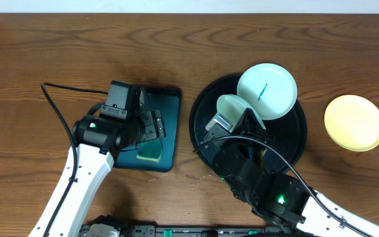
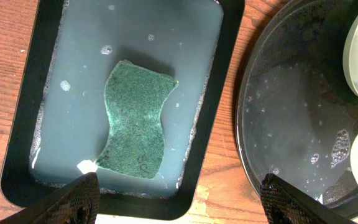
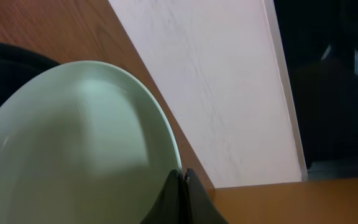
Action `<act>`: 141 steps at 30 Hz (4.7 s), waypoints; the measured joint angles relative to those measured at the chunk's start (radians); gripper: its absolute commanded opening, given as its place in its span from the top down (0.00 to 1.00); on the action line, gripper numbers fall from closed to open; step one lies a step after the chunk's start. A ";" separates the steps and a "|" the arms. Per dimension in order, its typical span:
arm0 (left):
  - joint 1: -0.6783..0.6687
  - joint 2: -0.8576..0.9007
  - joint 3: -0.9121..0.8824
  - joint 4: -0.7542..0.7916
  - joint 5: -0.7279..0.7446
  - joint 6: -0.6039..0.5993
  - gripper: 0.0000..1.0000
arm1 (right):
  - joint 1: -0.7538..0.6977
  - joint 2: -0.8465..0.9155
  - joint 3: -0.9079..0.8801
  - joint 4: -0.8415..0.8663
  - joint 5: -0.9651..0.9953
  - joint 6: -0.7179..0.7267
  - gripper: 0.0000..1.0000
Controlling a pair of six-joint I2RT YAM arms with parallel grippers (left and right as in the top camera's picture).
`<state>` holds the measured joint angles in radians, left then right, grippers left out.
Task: Clean dirty plates on tray and stack at the side
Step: 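Lift the mint plate with right gripper and move it right, then place the mint plate onto the yellow plate with right gripper, then move right gripper back to grip the remaining mint plate rim on the tray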
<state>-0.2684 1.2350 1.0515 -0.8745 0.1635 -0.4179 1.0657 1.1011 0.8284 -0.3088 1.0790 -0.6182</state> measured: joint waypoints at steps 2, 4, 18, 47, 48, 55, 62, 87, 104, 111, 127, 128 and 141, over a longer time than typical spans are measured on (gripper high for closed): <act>0.000 0.000 0.000 0.000 0.000 0.000 0.17 | 0.000 0.000 0.000 0.000 0.000 0.000 0.99; 0.000 0.000 0.000 0.000 0.000 0.000 0.17 | 0.000 0.000 0.000 0.000 0.002 0.000 0.99; 0.000 0.000 0.000 0.000 0.000 0.000 0.17 | -0.102 0.000 0.003 -0.033 0.004 0.188 0.99; 0.000 0.000 0.000 0.000 0.011 0.000 0.17 | -1.708 0.243 0.007 -0.019 -1.103 1.008 0.94; 0.000 0.000 0.000 0.000 0.011 0.000 0.17 | -1.709 0.257 0.007 -0.018 -1.115 1.001 0.90; 0.000 0.000 0.000 0.000 0.011 0.000 0.17 | -1.627 0.277 0.009 0.073 -1.419 0.909 0.63; 0.000 0.000 0.000 0.000 0.011 0.000 0.17 | -1.266 0.281 0.015 -0.016 -1.486 0.845 0.40; 0.000 0.000 0.000 -0.001 0.011 0.000 0.16 | -1.129 0.693 0.085 0.252 -1.211 0.783 0.99; 0.000 0.000 0.000 -0.001 0.011 0.000 0.17 | -0.954 0.383 0.061 -0.219 -1.262 0.799 0.99; 0.000 0.000 0.000 0.000 0.011 0.000 0.17 | -0.902 0.476 0.026 -0.217 -1.218 0.863 0.84; 0.000 0.000 0.000 0.012 -0.015 0.000 0.17 | -0.885 0.183 0.025 -0.283 -1.202 0.830 0.60; 0.000 0.000 0.000 0.011 -0.018 0.000 0.17 | -0.881 0.152 0.025 -0.296 -1.202 0.829 0.60; 0.000 0.208 -0.119 0.121 -0.099 -0.024 0.40 | -0.863 0.072 0.025 -0.315 -1.209 0.822 0.60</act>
<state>-0.2684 1.4433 0.9329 -0.7532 0.0643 -0.4419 0.2028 1.1732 0.8532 -0.6243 -0.1303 0.2039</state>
